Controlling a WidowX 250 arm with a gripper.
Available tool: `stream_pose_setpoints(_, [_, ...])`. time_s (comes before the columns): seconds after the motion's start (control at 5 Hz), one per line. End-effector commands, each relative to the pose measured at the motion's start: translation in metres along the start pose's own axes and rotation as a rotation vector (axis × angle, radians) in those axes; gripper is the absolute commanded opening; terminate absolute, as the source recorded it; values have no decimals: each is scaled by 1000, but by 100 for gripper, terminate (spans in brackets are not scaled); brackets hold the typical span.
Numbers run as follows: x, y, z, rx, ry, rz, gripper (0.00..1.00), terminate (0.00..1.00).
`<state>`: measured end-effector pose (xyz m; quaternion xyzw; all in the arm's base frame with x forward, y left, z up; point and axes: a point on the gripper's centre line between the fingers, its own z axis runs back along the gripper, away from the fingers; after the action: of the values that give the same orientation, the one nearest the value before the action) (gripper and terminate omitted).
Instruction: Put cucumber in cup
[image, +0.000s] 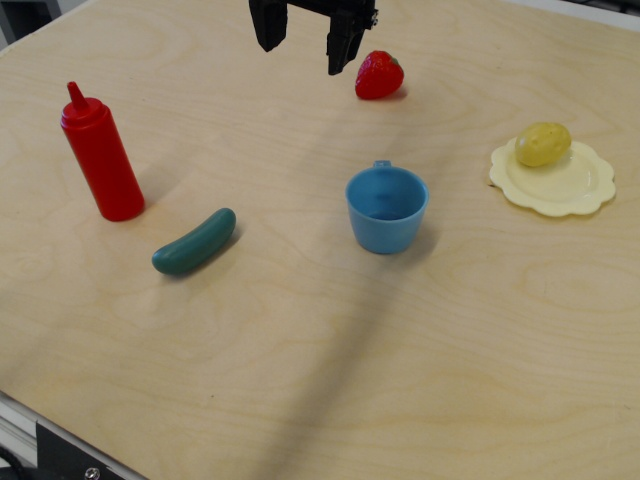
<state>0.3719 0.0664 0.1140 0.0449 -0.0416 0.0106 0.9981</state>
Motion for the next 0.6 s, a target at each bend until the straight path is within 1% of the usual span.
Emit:
stream_pose_setpoints(0.0, [0, 0, 0, 0, 0, 0, 100, 0])
stream_pose_setpoints(0.2, [-31, 1, 14, -7, -48, -64, 100, 0])
stream_pose_setpoints(0.4, [-67, 6, 13, -24, -56, -101, 100, 0])
